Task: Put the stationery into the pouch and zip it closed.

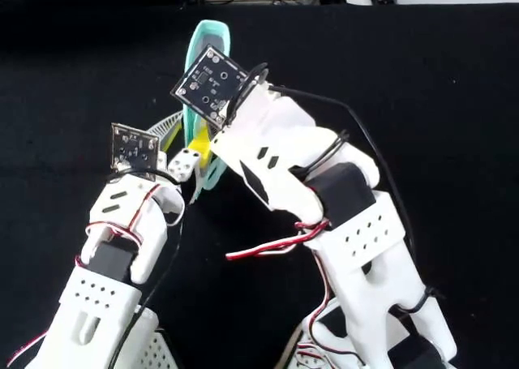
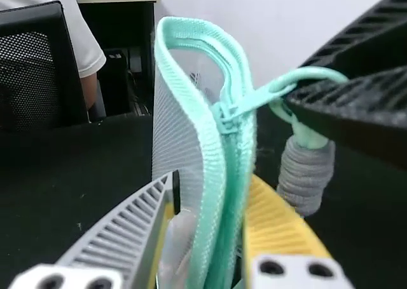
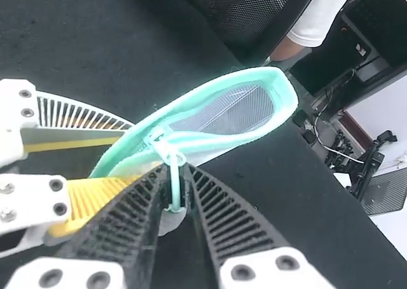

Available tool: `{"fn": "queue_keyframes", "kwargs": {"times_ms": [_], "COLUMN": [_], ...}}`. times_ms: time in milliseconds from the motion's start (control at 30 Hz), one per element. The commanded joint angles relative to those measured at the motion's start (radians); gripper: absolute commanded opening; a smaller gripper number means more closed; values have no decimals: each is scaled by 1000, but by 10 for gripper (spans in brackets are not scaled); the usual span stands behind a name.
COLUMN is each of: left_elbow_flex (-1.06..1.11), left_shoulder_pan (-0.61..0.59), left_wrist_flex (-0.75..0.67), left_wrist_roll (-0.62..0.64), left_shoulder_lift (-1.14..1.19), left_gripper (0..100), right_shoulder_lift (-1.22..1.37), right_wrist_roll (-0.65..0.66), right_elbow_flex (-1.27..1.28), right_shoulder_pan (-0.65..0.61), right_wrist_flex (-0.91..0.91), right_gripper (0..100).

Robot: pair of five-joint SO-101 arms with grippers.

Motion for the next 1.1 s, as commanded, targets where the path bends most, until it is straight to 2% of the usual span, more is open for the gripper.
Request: {"fn": "queue_keyframes", "kwargs": {"times_ms": [0,200,333,500,700,1067], "left_elbow_flex": [-58,-88,-62,-10,-4,-2], "left_shoulder_pan": [15,18,16,16,16,16], "left_wrist_flex": [38,241,324,336,339,341], "left_wrist_roll": [0,3,2,2,2,2], "left_shoulder_lift": [-28,-210,-341,-436,-440,-440], "left_gripper": [23,32,32,32,32,33], "right_shoulder_lift": [-18,-18,-16,-15,48,252], "right_wrist_roll": [9,9,8,6,5,5], "right_elbow_flex": [-10,-15,-42,-108,-168,-357], "right_shoulder_pan": [-5,-5,-5,-5,0,127], "right_wrist_flex": [-2,-54,-69,-69,-68,-68], "right_gripper": [12,12,12,12,12,12]}}
